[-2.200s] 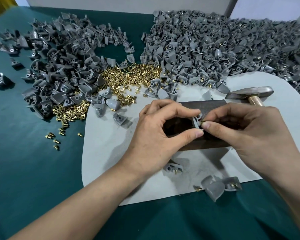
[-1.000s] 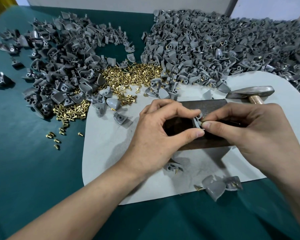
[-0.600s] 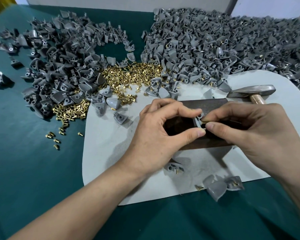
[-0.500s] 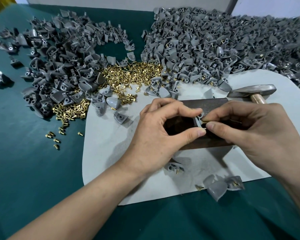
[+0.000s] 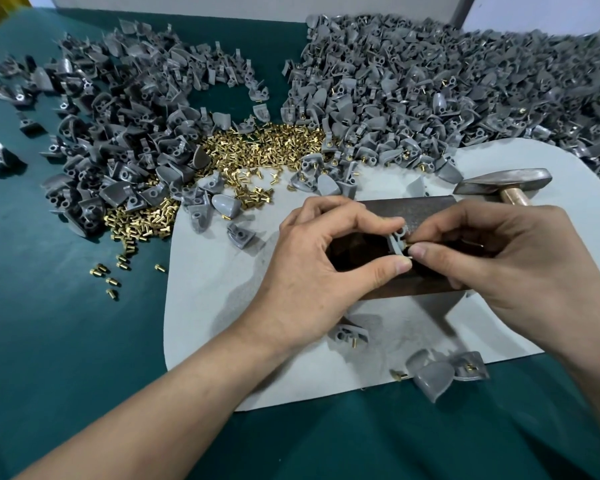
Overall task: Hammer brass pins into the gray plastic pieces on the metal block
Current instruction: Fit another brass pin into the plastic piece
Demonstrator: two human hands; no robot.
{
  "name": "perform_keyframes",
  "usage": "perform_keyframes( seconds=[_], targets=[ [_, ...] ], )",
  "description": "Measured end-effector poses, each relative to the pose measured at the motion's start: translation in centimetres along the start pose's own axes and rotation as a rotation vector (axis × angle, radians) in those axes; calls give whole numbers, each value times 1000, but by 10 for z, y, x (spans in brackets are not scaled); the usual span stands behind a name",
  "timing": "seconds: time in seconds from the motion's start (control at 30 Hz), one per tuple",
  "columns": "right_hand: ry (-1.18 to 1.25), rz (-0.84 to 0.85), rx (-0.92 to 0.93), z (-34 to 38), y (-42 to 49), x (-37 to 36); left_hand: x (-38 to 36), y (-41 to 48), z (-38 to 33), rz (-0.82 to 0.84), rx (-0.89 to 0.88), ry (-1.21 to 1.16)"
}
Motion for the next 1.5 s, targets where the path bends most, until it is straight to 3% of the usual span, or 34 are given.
perform_keyframes(
  seconds=[1.5],
  targets=[
    [-104,-14,51,0,1,0,-1,0,1,-6,13,22]
  ],
)
Point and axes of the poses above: each hand's wrist, its own y-axis towards the middle knuckle, its own x-axis out of the back of the hand, z = x × y, the point moved 10 cm from there along y, towards the middle knuckle, and after that the axes turned 4 degrees about -z, right-handed, at the moved point
